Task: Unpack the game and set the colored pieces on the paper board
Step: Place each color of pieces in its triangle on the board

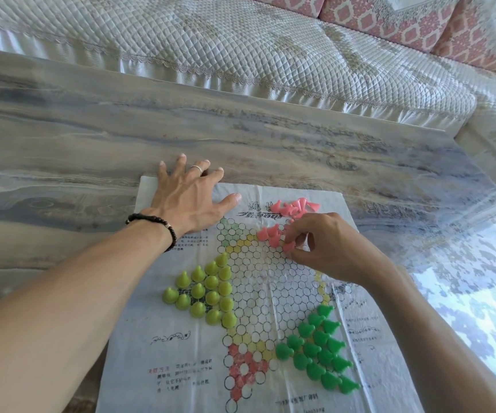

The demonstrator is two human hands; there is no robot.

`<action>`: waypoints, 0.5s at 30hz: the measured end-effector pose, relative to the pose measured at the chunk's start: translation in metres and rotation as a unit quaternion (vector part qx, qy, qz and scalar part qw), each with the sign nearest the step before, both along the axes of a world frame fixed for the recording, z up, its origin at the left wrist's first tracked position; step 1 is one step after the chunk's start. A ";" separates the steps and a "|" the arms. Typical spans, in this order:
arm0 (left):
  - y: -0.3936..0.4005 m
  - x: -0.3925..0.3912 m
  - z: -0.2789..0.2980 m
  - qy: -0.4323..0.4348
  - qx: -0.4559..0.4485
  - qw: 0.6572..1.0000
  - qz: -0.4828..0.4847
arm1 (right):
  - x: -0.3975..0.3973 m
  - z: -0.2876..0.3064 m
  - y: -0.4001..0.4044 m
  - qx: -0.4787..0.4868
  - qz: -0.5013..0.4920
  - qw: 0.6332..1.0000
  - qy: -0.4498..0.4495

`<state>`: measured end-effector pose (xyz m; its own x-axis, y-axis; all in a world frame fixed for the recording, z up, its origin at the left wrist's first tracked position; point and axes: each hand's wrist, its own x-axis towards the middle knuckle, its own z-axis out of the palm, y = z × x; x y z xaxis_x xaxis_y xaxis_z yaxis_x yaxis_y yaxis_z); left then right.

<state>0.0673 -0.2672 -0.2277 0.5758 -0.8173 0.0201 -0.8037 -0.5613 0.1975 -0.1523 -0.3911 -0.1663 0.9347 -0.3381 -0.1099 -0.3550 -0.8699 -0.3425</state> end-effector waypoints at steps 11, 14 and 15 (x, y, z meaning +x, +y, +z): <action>0.000 0.000 0.000 -0.005 0.004 1.000 0.007 | 0.029 0.007 -0.027 -0.064 -0.065 0.991 -0.096; 0.000 0.000 0.001 -0.003 0.008 1.000 0.008 | 0.048 0.001 -0.025 -0.071 -0.057 0.993 -0.073; 0.000 0.000 0.001 -0.004 0.008 1.000 0.008 | 0.053 -0.001 -0.024 -0.074 -0.052 0.994 -0.063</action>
